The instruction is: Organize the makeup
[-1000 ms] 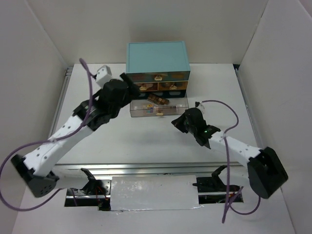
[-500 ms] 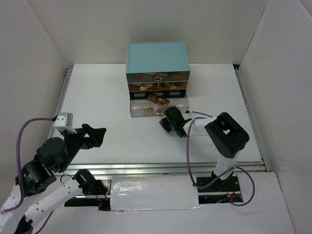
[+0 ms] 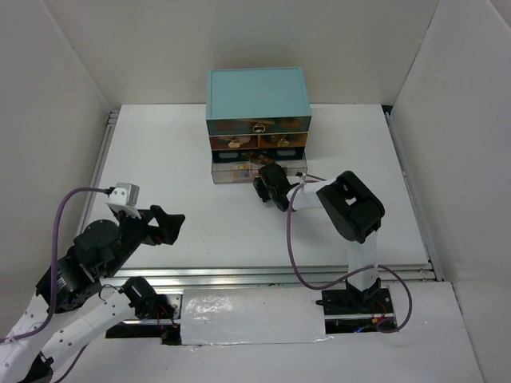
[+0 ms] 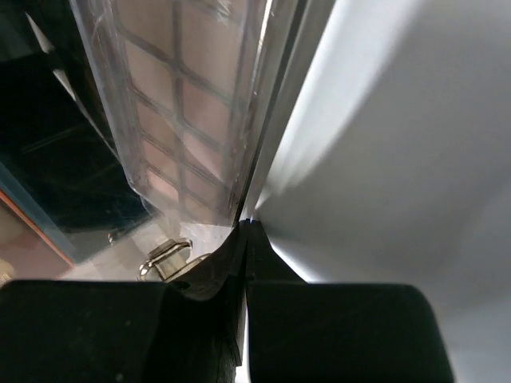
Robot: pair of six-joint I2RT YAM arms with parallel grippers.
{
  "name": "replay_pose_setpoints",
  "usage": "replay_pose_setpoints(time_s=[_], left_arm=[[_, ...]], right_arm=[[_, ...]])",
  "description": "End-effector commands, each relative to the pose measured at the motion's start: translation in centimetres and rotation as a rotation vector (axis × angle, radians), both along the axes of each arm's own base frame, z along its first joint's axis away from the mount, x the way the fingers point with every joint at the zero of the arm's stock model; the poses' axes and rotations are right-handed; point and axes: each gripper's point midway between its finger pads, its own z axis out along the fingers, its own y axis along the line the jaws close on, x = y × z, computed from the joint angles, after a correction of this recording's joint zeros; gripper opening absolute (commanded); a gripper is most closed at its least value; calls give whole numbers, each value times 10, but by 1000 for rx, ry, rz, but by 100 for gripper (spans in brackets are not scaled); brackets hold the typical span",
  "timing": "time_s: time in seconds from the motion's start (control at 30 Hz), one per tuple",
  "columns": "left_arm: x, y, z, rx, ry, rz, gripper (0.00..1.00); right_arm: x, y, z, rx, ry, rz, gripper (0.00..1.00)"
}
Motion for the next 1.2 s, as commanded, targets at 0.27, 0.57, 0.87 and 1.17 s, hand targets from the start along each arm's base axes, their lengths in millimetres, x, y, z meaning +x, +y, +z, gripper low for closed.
replay_pose_setpoints(time_s=[0.27, 0.57, 0.87, 1.17], left_arm=[[-2, -3, 16, -42, -69, -28, 99], [-1, -3, 16, -35, -64, -25, 99], [0, -1, 16, -39, -68, -12, 99], [-2, 10, 16, -56, -66, 41, 99]], right_arm=[[83, 11, 34, 45, -125, -3, 0], [115, 14, 49, 99, -216, -3, 0], [37, -23, 64, 117, -306, 24, 0], [-6, -70, 151, -155, -551, 216, 5]])
